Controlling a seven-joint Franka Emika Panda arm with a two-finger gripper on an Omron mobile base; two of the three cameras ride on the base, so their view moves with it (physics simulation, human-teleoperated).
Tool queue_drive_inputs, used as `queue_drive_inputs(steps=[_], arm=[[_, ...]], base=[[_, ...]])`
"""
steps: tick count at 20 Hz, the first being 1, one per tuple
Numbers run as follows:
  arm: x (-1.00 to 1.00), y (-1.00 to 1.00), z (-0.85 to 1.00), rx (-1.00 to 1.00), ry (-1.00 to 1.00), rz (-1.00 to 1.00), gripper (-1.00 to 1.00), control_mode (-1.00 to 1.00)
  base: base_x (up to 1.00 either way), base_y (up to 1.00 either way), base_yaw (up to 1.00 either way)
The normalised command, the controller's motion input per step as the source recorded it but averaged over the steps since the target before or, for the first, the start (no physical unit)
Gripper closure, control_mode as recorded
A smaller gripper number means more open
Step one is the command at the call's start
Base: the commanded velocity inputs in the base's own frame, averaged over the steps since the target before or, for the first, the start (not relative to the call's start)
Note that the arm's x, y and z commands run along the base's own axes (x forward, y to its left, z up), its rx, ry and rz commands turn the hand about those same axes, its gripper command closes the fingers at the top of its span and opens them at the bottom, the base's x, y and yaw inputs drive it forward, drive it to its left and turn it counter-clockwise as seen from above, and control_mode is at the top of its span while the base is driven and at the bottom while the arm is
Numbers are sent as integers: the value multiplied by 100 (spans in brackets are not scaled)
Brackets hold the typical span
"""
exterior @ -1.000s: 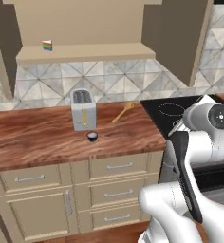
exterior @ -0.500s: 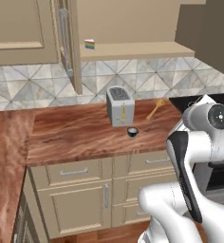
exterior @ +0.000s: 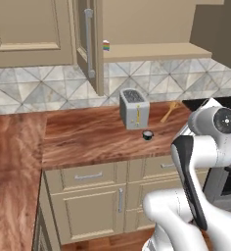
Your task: Pick the boxed food and yogurt from the counter and place them in the cabinets closest to them.
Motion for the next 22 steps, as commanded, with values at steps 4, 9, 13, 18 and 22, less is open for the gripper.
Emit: queue_drive_inputs(steps=[4, 9, 13, 18, 22], arm=[[0, 0, 0, 0, 0, 0, -100, 100], [0, 0, 0, 0, 0, 0, -100, 100], [0, 0, 0, 0, 0, 0, -100, 100], [0, 0, 0, 0, 0, 0, -100, 100], [0, 0, 0, 0, 0, 0, -100, 100]], base=[[41, 0, -1], [59, 3, -1], [58, 7, -2], [50, 7, -2], [34, 3, 0]])
